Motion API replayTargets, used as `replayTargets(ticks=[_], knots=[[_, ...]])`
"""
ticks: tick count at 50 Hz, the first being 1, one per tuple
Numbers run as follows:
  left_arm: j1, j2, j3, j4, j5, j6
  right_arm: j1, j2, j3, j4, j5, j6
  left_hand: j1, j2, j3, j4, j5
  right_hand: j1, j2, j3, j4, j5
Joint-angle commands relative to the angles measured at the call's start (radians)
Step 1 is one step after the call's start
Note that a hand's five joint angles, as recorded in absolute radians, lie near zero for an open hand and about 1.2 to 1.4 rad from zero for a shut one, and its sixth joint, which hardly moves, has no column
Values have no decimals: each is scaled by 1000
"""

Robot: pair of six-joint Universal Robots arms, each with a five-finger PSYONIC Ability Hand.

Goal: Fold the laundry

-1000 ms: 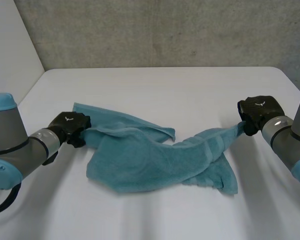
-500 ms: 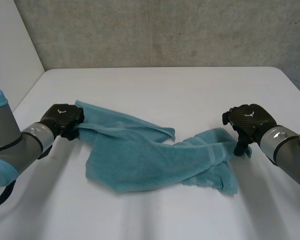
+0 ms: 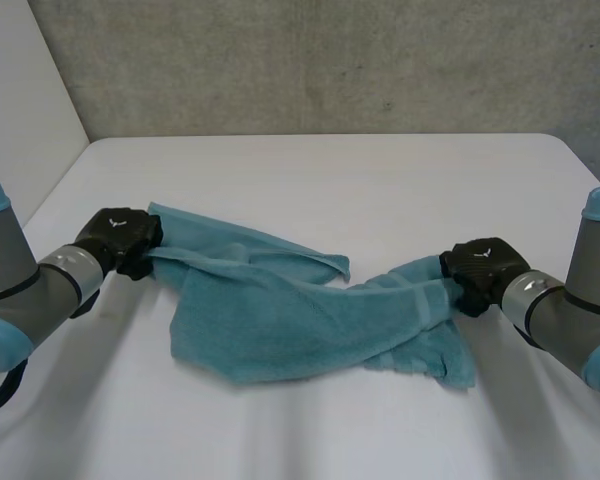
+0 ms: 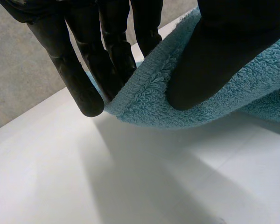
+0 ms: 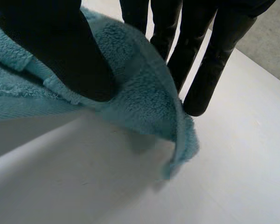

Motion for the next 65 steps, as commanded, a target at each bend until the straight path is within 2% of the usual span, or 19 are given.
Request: replayTargets(ticks=[1, 7, 8, 10, 16, 20, 25, 30, 32, 34, 37, 40, 45, 49, 50, 54, 56, 59, 65], knots=[[2, 58, -4, -19, -31, 0, 0, -16, -36, 8, 11, 8, 267, 201, 211, 202, 264, 481, 320, 339, 339, 366], [-3, 265, -12, -89, -50, -2, -5, -181, -69, 54, 14, 28, 267, 201, 211, 202, 264, 481, 320, 339, 339, 366], [0, 359, -9, -111, -50, -3, -17, -328, -143, 127, 14, 40, 267, 201, 211, 202, 264, 481, 320, 339, 339, 366], [3, 452, -3, -122, -48, -5, -25, -383, -196, 186, 14, 34, 267, 201, 211, 202, 264, 481, 320, 339, 339, 366], [35, 678, 60, -151, -52, -17, -60, -464, -416, 425, 0, -41, 267, 201, 211, 202, 264, 481, 320, 339, 339, 366], [42, 702, 78, -195, -52, -15, -62, -470, -458, 484, 11, -94, 267, 201, 211, 202, 264, 481, 320, 339, 339, 366], [52, 661, 68, -255, -45, -3, -36, -466, -448, 522, 25, -193, 267, 201, 211, 202, 264, 481, 320, 339, 339, 366], [52, 483, 48, -281, -48, 31, 93, -278, -431, 532, 112, -280, 267, 201, 211, 202, 264, 481, 320, 339, 339, 366], [49, 386, 51, -281, -56, 63, 104, -250, -434, 530, 124, -285, 267, 201, 211, 202, 264, 481, 320, 339, 339, 366], [46, 280, 74, -280, -59, 109, 122, -143, -467, 521, 166, -292, 267, 201, 211, 202, 264, 481, 320, 339, 339, 366], [46, 208, 108, -275, -61, 141, 128, -41, -530, 493, 189, -291, 267, 201, 211, 202, 264, 481, 320, 339, 339, 366], [37, 60, 256, -249, -107, 193, 130, 81, -663, 426, 220, -280, 267, 201, 211, 202, 264, 481, 320, 339, 339, 366], [31, -6, 452, -105, -151, 193, 130, 180, -946, 274, 310, -262, 267, 201, 211, 202, 264, 481, 320, 339, 339, 366], [0, 33, 546, 148, -173, 189, 132, 195, -1182, 34, 388, -211, 267, 201, 211, 202, 264, 481, 320, 339, 339, 366], [-6, 82, 546, 249, -192, 184, 132, 191, -1188, -6, 394, -202, 267, 201, 211, 202, 264, 481, 320, 339, 339, 366], [-21, 188, 501, 438, -242, 147, 141, 99, -1112, -143, 404, -170, 267, 201, 211, 202, 264, 481, 320, 339, 339, 366], [-23, 218, 464, 472, -245, 111, 144, 45, -1034, -171, 396, -162, 267, 201, 211, 202, 264, 481, 320, 339, 339, 366], [-14, 245, 416, 468, -243, 56, 142, -50, -852, -197, 369, -161, 267, 201, 211, 202, 264, 481, 320, 339, 339, 366], [6, 268, 200, 305, -216, -3, 139, -118, -499, -197, 287, -154, 267, 201, 211, 202, 264, 481, 320, 339, 339, 366]])
